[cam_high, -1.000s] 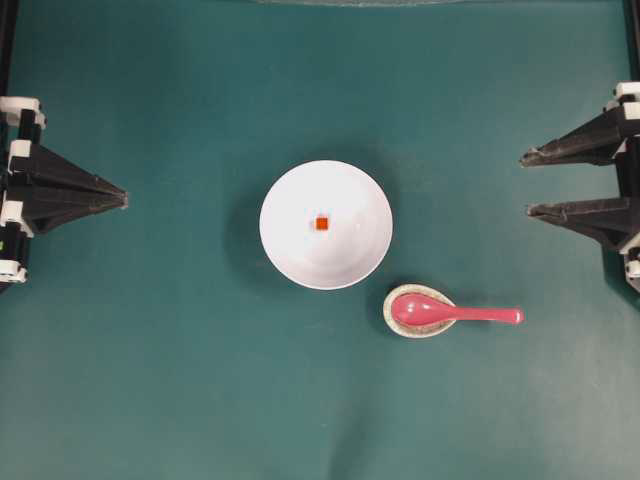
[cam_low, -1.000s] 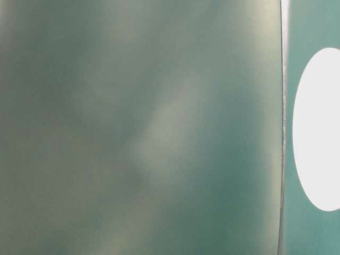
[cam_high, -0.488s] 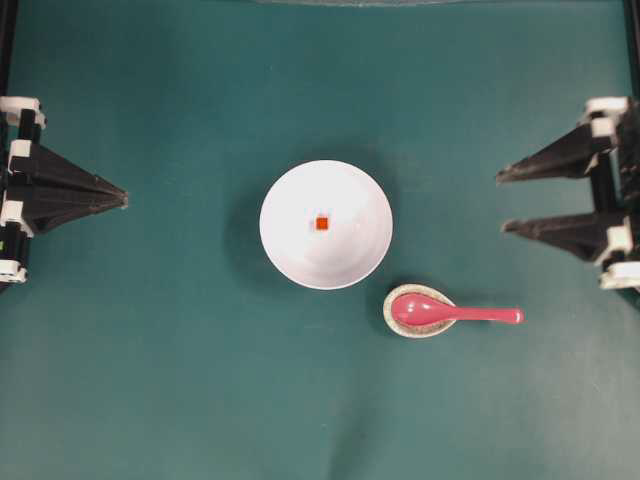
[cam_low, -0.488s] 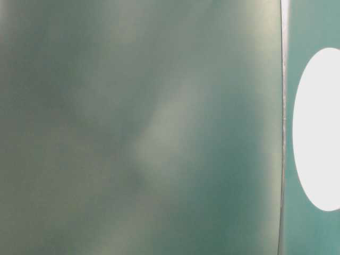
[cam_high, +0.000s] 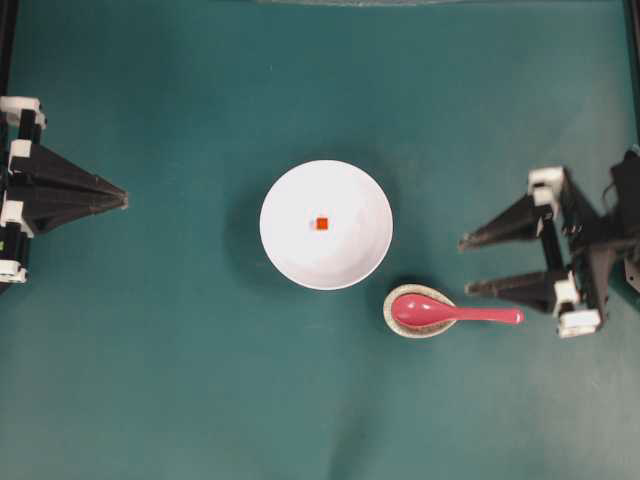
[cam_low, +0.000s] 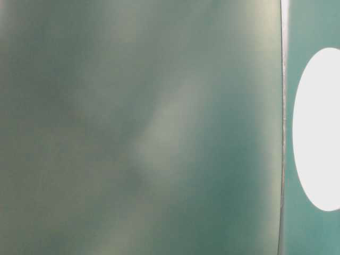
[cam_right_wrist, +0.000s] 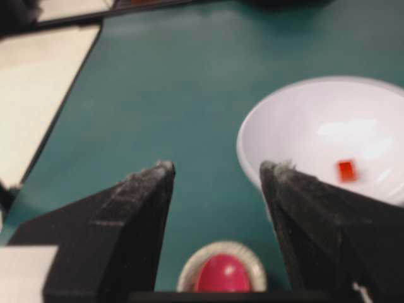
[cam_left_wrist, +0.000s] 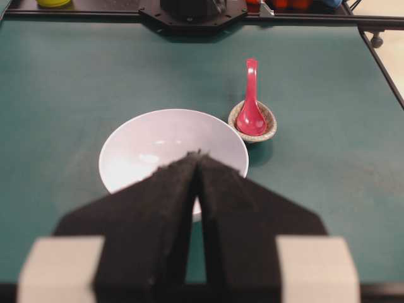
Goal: Grip the spoon and scoop the red block from the bowl with right arm.
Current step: 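Move the right gripper toward the pink spoon handle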
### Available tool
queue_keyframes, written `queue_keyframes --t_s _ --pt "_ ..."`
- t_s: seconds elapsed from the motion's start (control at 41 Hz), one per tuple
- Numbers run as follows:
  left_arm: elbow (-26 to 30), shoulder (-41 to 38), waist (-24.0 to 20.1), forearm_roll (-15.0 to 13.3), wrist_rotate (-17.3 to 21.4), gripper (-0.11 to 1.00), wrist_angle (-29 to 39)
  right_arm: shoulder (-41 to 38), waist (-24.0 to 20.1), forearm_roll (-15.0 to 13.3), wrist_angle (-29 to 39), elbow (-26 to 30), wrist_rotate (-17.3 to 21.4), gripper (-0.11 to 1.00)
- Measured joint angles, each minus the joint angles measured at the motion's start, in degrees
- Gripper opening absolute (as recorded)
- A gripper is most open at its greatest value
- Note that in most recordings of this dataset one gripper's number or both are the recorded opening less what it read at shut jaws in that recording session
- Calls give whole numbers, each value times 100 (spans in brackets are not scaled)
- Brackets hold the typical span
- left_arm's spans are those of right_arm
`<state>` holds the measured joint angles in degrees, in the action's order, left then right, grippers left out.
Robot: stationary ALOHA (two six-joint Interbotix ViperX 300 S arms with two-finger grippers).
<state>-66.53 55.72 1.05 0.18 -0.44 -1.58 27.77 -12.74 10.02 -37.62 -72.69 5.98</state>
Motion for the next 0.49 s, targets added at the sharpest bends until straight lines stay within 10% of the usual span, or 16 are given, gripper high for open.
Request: queue_keyframes --t_s 0.488 --pt "0 0 0 0 0 2 -9 -1758 -1327 1424 -1459 -229 0 61"
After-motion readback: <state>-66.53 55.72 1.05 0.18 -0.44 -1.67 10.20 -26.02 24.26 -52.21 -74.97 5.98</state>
